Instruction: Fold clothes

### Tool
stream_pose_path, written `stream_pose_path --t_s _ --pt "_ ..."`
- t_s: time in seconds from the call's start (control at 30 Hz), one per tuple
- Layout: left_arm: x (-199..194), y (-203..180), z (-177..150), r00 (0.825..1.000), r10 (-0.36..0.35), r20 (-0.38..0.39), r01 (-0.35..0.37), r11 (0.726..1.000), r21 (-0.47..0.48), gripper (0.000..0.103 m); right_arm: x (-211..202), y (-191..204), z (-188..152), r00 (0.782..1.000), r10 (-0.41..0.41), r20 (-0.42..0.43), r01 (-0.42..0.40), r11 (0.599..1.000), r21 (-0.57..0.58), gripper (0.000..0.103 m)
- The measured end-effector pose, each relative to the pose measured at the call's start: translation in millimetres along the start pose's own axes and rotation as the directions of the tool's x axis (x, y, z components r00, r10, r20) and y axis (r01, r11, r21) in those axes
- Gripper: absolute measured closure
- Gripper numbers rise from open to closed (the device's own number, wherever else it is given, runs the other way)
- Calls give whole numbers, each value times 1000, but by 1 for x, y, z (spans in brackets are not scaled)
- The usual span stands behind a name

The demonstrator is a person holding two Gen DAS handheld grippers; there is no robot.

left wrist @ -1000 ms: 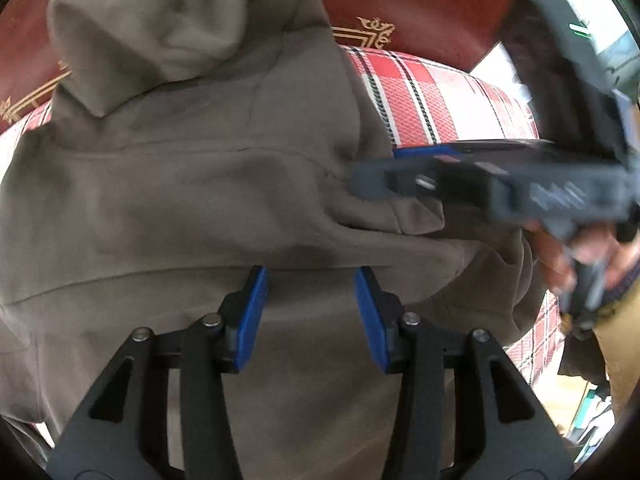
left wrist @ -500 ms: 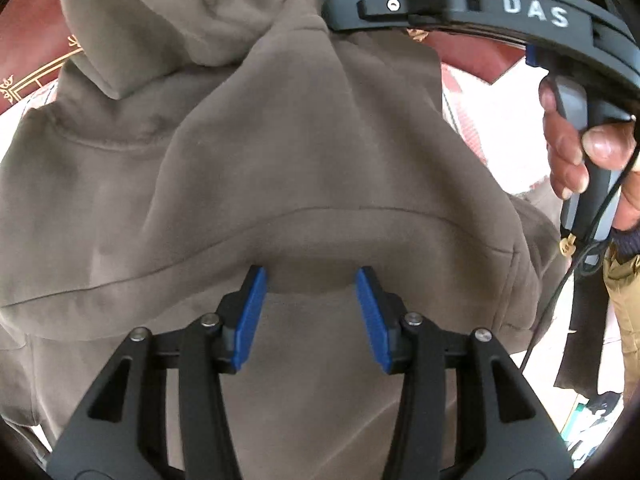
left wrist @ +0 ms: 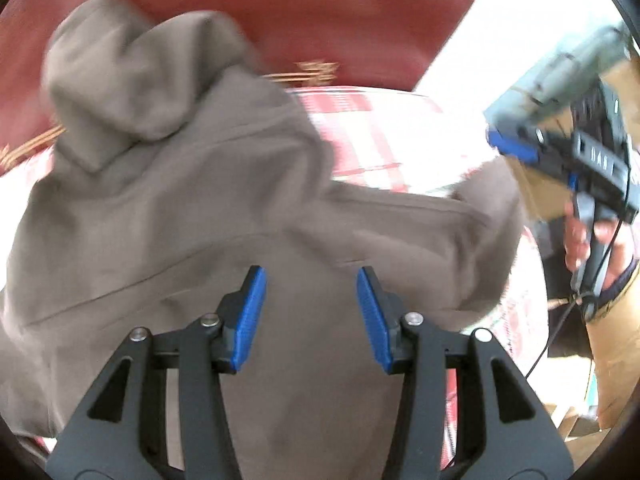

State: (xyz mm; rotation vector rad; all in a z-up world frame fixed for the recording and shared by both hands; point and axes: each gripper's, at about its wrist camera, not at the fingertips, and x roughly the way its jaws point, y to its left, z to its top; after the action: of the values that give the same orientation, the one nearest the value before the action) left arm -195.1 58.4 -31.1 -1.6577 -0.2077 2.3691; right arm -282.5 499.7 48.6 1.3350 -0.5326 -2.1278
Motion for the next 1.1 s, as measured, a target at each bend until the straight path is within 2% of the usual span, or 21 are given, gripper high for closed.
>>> stream_pose_path --t_s 0.1,0.2,0.27,0.33,0.4,0.5,0.57,0.63,0.7,0.73,0.77,0.8,0.83,0.87,0.9,0.93,1.03,1.1 --pt "23 -27 5 999 -7 -41 9 998 66 53 -50 -50 -36 993 -99 58 87 978 191 40" --pt "55 -42 7 994 16 -105 -5 995 101 53 -83 -98 -80 981 -176 79 132 910 393 39" --pt "77 -42 7 988 54 -142 -40 994 100 53 -96 -125 -94 974 -209 87 147 876 459 39" --pt "90 -35 8 983 69 -170 -57 996 75 53 -98 -143 -97 974 -208 84 143 864 482 39" --pt "98 -31 9 978 82 -191 -71 996 60 53 -93 -155 -97 979 -179 101 104 853 511 39" --pt "96 -34 11 975 93 -203 -83 995 57 53 -74 -176 -98 985 -94 142 -6 814 581 39" --pt "94 -33 12 973 95 -209 -87 995 47 53 -61 -183 -96 977 -68 202 -70 794 604 38" --pt "92 -33 12 972 94 -215 -89 995 35 53 -55 -188 -96 954 -64 293 -141 767 626 38" --pt "91 -32 12 971 91 -220 -89 996 16 53 -53 -196 -98 925 -75 374 -205 729 653 47" --pt "91 -31 12 971 88 -222 -89 996 6 53 -52 -201 -100 913 -86 400 -226 710 667 60" --pt "91 -31 12 970 85 -226 -88 996 -3 53 -51 -205 -100 907 -88 411 -239 695 678 76" --pt "91 -31 12 970 84 -229 -88 996 -8 53 -50 -210 -102 907 -76 413 -257 679 688 86" --pt "91 -31 12 969 82 -233 -87 996 -11 53 -49 -215 -104 907 -63 416 -274 663 697 94" --pt "90 -31 13 968 80 -236 -86 996 -14 53 -50 -217 -106 903 -50 426 -292 655 697 95" --pt "89 -30 13 968 78 -240 -84 996 -17 53 -54 -215 -105 898 -45 437 -298 668 681 96" --pt "87 -29 13 968 71 -241 -80 996 -26 53 -66 -205 -101 890 -54 454 -287 708 646 97" --pt "77 -25 13 972 32 -232 -49 996 -70 53 -104 -162 -88 843 -25 538 -293 817 496 97" --pt "68 -23 12 976 -5 -219 -17 995 -95 53 -128 -121 -77 837 -14 547 -236 892 385 97"
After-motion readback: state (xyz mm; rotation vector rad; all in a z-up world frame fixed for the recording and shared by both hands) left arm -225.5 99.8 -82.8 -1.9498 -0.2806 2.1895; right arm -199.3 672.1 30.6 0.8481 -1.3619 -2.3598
